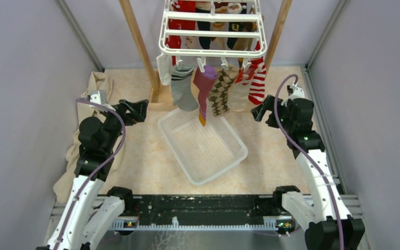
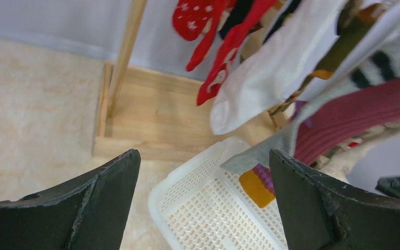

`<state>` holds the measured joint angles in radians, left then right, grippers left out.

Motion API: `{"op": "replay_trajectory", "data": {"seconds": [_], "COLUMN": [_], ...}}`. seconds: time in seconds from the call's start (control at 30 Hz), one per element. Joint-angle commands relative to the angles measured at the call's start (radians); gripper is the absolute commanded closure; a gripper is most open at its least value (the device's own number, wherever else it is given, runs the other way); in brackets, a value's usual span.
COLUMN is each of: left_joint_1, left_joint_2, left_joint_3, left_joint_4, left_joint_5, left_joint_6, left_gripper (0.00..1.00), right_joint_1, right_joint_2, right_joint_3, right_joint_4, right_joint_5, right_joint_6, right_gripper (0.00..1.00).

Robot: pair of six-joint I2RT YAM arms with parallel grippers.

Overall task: Remove the socks clipped to the hanger
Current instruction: Adjust the bin at the center of the board.

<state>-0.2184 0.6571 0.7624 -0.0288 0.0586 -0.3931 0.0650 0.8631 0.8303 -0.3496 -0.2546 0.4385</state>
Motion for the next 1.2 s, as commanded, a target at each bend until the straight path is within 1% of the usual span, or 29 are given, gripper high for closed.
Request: {"op": "replay_trajectory", "data": {"seconds": [0.0,0.07,0.13,0.17,0.23,0.27,0.3,0.4,0.5,0.57,0.67,0.77,0.83,0.97,1.0,1.07,1.17], "left_joint_1": [-0.002,-0.001,0.000,0.004,0.017,0.028,0.042,0.091,0.124,0.137,0.145,0.167,0.171,0.169,0.169,0.168,0.168], "left_joint_2": [0.059,0.141,0.241,0.296,0.408,0.486,0.537,0.673,0.750,0.783,0.821,0.889,0.907,0.861,0.837,0.810,0.790], "left_joint_3": [-0.021,0.013,0.043,0.051,0.071,0.086,0.098,0.122,0.130,0.154,0.176,0.266,0.301,0.276,0.264,0.246,0.244], "left_joint_4": [-0.120,-0.165,-0.215,-0.213,-0.199,-0.202,-0.199,-0.171,-0.125,-0.123,-0.074,-0.133,-0.159,-0.158,-0.157,-0.159,-0.200], "left_joint_5": [-0.135,-0.090,-0.085,-0.074,-0.017,-0.010,-0.001,0.044,0.048,0.021,-0.016,-0.004,0.027,0.070,0.074,0.074,0.072], "left_joint_6": [-0.163,-0.117,-0.103,-0.100,-0.080,-0.084,-0.085,-0.099,-0.102,-0.095,-0.075,-0.073,-0.074,-0.079,-0.075,-0.058,-0.045], "left_gripper": [0.01,0.01,0.01,0.01,0.01,0.01,0.02,0.07,0.12,0.12,0.12,0.13,0.15,0.16,0.16,0.15,0.15], "right_joint_1": [0.007,0.007,0.007,0.006,0.002,-0.005,-0.016,-0.045,-0.061,-0.103,-0.113,-0.118,-0.119,-0.102,-0.086,-0.012,0.069], "right_joint_2": [0.067,0.116,0.172,0.202,0.263,0.294,0.331,0.441,0.531,0.574,0.623,0.671,0.653,0.553,0.514,0.441,0.295], "right_joint_3": [-0.020,-0.039,-0.048,-0.048,-0.048,-0.044,-0.039,-0.008,0.041,0.064,0.101,0.152,0.140,0.067,0.045,0.012,-0.050], "right_joint_4": [-0.041,-0.008,0.022,0.036,0.070,0.091,0.103,0.147,0.165,0.180,0.194,0.163,0.183,0.167,0.159,0.117,0.098], "right_joint_5": [0.087,0.109,0.136,0.148,0.181,0.188,0.191,0.187,0.185,0.164,0.167,0.160,0.108,0.028,0.015,0.019,0.001], "right_joint_6": [0.005,0.022,0.039,0.047,0.059,0.067,0.076,0.095,0.101,0.103,0.085,0.057,0.040,0.016,0.003,-0.026,-0.037], "right_gripper": [0.10,0.19,0.27,0.36,0.58,0.61,0.62,0.62,0.62,0.61,0.57,0.53,0.48,0.43,0.42,0.40,0.39]}}
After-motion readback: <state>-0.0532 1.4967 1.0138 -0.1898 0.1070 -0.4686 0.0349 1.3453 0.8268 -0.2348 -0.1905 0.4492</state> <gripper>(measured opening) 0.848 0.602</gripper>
